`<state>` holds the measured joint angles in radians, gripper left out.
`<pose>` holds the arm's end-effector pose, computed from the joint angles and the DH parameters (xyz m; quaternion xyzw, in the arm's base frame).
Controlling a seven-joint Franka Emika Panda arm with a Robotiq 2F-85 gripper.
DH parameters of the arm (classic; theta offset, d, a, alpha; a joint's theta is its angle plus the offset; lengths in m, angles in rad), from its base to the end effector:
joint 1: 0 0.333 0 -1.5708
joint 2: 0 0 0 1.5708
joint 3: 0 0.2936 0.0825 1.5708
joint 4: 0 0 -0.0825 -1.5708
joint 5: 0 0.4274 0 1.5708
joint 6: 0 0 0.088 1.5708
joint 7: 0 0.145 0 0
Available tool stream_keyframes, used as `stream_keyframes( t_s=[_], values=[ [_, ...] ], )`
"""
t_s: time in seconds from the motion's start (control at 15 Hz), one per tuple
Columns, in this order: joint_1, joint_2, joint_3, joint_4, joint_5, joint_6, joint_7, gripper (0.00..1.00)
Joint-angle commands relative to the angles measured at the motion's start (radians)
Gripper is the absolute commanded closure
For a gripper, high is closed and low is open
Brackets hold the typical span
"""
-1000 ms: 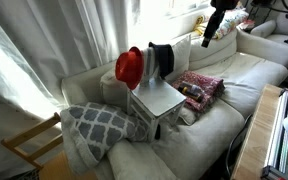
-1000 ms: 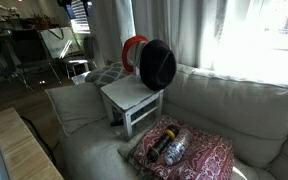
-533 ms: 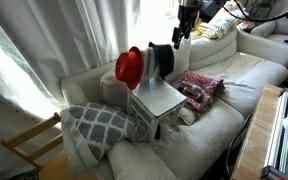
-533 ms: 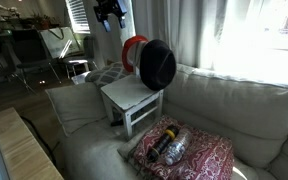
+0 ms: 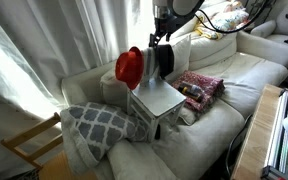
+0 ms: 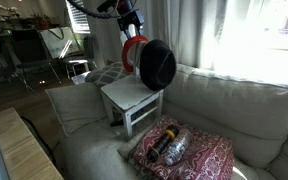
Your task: Pick up the black hat and put it upside down on the chair, pick up the red hat and put it in the black hat
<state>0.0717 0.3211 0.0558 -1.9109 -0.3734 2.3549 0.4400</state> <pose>0.6623 0.0694 0.2574 0.9889 -0.0335 0.0956 0.1083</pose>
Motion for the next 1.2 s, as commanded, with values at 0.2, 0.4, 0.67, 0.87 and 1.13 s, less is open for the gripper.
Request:
stream_keyframes(
  t_s=[0.2,0.4,0.67,0.87,1.13],
  values=[
    [0.043,0.027,-0.044,0.036,0.018,0.002,0.000,0.00],
    [0.078,0.053,-0.088,0.053,-0.053,-0.006,0.095,0.00],
    [0.118,0.082,-0.135,0.065,-0.105,0.016,0.198,0.00],
    [0.152,0.119,-0.172,0.092,-0.185,0.015,0.294,0.00],
    [0.165,0.162,-0.183,0.125,-0.216,0.016,0.384,0.00]
  ],
)
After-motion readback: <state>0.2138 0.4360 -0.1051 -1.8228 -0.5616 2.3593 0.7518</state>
